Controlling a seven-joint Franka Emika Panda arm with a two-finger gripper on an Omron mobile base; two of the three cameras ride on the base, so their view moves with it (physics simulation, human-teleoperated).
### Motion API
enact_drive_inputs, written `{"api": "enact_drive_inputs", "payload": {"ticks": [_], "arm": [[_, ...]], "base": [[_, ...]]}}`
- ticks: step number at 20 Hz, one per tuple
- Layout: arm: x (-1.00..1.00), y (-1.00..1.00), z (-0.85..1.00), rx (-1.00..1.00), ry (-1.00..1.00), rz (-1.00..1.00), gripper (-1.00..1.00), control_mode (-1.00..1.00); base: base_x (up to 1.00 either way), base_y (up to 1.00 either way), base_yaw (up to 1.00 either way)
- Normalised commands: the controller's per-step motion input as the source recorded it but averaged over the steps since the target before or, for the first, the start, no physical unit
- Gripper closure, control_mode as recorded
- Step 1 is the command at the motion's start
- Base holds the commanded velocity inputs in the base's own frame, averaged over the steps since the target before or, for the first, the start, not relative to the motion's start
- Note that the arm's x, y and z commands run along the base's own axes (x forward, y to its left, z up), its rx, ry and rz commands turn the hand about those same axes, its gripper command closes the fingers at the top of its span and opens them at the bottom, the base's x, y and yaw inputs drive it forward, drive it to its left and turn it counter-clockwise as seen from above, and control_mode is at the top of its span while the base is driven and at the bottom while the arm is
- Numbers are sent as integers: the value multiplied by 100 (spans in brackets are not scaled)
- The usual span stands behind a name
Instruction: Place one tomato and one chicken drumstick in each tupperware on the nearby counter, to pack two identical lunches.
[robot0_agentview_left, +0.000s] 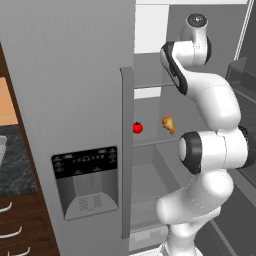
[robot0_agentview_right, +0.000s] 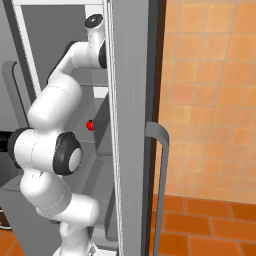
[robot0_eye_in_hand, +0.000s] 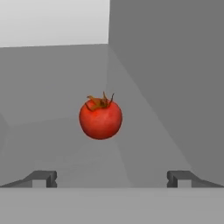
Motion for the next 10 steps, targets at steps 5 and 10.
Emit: {"api": "enact_drive_inputs", "payload": {"ticks": [5, 10], "arm": [[55, 3, -9, 4, 0, 3, -100, -100], [61, 0, -5, 4, 0, 1, -100, -100]], "base": [[0, 0, 0], [0, 0, 0]]}}
